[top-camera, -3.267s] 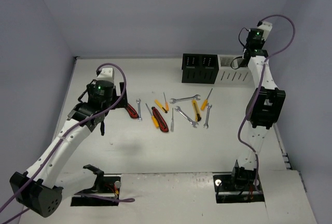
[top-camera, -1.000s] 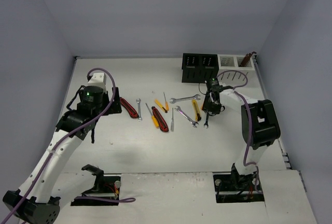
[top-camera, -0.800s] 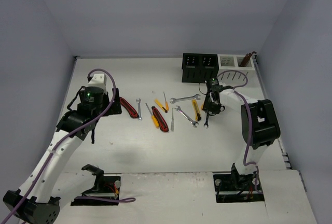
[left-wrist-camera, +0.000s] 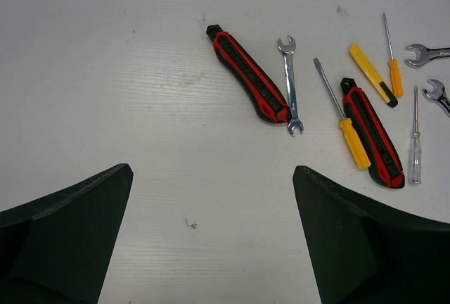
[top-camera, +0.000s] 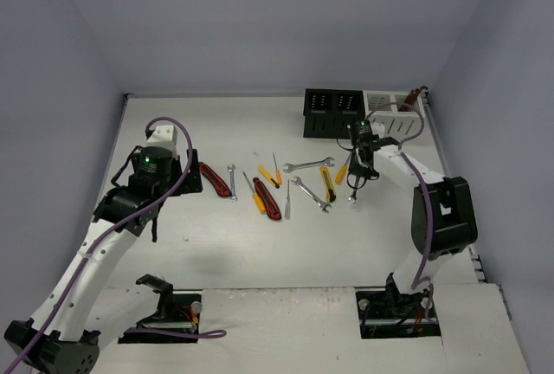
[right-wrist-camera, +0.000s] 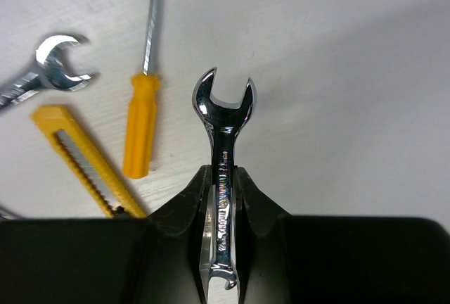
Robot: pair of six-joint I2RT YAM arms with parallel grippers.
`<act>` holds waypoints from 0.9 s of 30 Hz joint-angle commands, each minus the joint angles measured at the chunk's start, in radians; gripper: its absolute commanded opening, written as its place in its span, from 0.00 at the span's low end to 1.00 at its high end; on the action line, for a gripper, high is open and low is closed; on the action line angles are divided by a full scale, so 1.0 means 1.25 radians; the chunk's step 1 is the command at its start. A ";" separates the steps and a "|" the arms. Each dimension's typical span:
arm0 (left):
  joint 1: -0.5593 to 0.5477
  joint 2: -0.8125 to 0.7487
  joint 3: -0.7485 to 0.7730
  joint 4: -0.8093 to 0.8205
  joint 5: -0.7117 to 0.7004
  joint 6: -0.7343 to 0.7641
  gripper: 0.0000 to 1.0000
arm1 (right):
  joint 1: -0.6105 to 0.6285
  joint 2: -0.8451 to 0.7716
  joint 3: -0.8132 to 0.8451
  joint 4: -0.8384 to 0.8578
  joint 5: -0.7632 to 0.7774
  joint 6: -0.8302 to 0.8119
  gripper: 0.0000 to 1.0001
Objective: Sort the tools into containers
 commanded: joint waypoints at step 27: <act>0.005 0.005 0.035 0.015 -0.001 -0.017 0.97 | -0.141 0.158 0.488 0.585 0.108 -0.336 0.00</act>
